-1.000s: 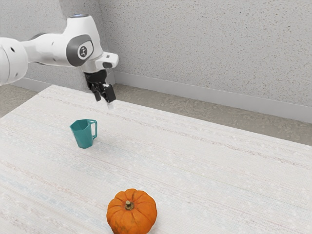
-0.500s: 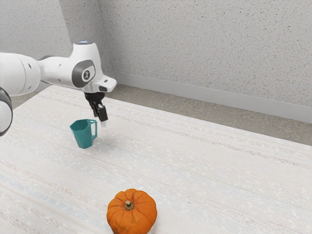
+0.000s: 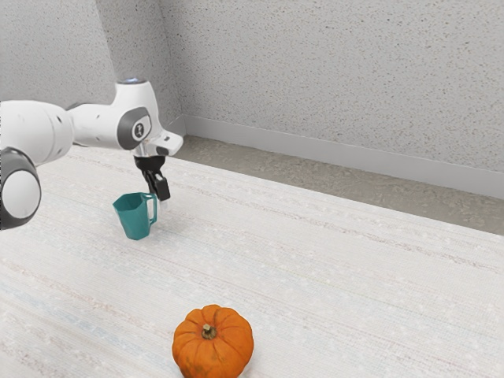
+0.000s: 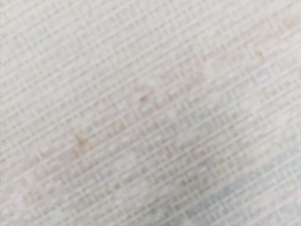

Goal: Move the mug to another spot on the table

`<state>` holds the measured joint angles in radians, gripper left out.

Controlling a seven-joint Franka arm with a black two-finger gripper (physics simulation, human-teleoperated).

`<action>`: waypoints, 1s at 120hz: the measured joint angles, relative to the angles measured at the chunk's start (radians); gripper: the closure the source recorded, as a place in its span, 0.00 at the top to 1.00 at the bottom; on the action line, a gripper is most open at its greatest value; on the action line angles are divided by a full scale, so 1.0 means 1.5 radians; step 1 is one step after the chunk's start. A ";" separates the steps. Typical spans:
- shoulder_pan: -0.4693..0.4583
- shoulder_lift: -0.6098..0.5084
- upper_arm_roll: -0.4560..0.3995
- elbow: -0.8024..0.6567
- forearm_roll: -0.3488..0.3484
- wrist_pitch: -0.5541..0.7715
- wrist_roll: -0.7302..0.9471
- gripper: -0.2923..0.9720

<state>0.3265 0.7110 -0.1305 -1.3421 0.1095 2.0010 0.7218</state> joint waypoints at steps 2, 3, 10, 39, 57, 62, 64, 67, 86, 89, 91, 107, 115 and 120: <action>0.000 0.002 0.000 0.003 0.001 -0.001 -0.001 0.72; -0.001 0.003 0.001 0.004 0.001 -0.001 -0.001 0.72; -0.003 0.009 0.002 0.008 0.010 -0.006 -0.007 0.71; -0.006 0.019 0.003 0.019 0.049 -0.034 -0.029 0.65; -0.007 0.025 0.004 0.019 0.055 -0.044 -0.043 0.58; -0.008 0.026 0.004 0.019 0.056 -0.045 -0.047 0.57; -0.008 0.026 0.004 0.019 0.056 -0.046 -0.048 0.57; -0.008 0.026 0.004 0.019 0.056 -0.047 -0.050 0.56; -0.013 0.026 0.004 0.021 0.057 -0.050 -0.061 0.50; -0.014 0.027 0.004 0.023 0.058 -0.050 -0.062 0.49; -0.015 0.027 0.004 0.025 0.058 -0.050 -0.063 0.49; -0.019 0.027 0.004 0.031 0.065 -0.051 -0.069 0.41; -0.021 0.026 0.005 0.033 0.069 -0.052 -0.072 0.38; -0.026 0.026 0.008 0.033 0.074 -0.053 -0.074 0.36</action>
<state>0.2871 0.7496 -0.1182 -1.2924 0.2198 1.9208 0.6110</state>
